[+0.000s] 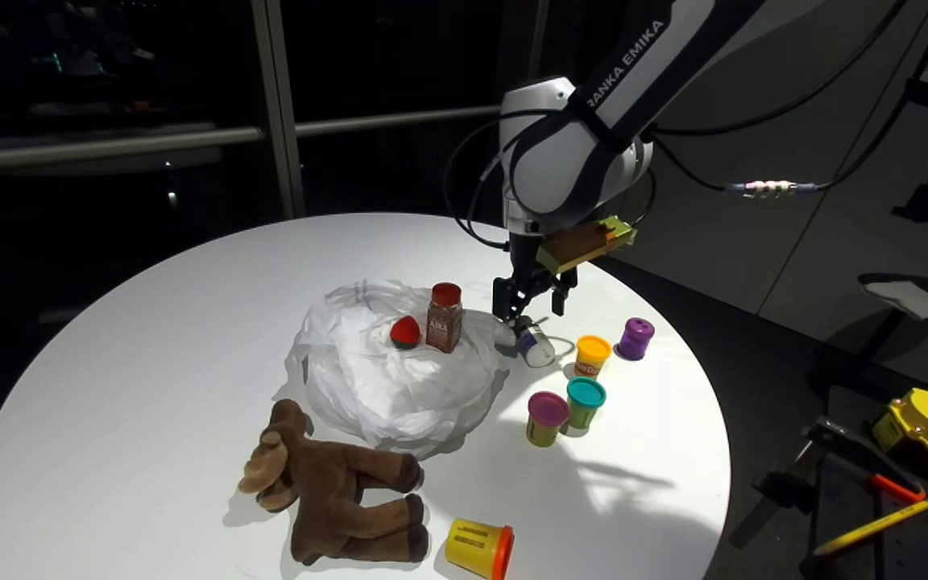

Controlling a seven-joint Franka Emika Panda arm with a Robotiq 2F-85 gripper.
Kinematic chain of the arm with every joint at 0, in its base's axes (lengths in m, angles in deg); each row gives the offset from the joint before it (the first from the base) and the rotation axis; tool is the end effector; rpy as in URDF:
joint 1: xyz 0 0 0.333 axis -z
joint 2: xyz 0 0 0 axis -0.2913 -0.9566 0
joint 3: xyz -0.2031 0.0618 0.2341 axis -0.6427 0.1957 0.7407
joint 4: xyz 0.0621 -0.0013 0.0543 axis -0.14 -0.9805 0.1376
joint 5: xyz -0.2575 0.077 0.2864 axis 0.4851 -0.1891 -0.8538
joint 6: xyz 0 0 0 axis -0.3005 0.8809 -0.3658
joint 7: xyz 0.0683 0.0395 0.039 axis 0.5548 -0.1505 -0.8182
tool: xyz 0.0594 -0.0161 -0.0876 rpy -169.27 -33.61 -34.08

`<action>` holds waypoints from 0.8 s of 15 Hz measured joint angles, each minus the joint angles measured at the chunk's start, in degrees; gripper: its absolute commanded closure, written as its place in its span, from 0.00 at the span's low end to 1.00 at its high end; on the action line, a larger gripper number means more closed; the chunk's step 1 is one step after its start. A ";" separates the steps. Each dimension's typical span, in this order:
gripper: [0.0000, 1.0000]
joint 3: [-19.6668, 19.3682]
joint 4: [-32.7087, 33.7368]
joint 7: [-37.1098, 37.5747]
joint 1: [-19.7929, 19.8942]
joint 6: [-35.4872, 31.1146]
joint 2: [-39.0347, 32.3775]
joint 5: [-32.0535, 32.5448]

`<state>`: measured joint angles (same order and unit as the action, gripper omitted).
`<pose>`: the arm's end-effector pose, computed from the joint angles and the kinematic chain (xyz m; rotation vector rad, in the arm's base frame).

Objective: Put the objects on the table into the plastic bag.

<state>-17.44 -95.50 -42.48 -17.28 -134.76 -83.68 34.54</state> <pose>0.6138 -0.0559 0.1160 2.9871 -0.3295 -0.2050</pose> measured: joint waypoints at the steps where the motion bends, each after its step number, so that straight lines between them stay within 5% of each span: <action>1: 0.00 0.38 0.58 -0.93 0.40 0.01 -0.71 -0.48; 2: 0.25 0.76 1.22 -1.73 0.77 0.07 -1.46 -0.94; 4: 0.32 1.32 2.43 -2.98 1.25 0.34 -2.96 -1.72; 8: 0.65 1.33 3.91 -3.32 1.43 0.85 -5.02 -2.16; 12: 0.73 0.49 3.44 -1.99 1.44 0.97 -4.42 -2.21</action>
<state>-16.95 -92.06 -44.47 -15.84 -133.80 -88.10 32.34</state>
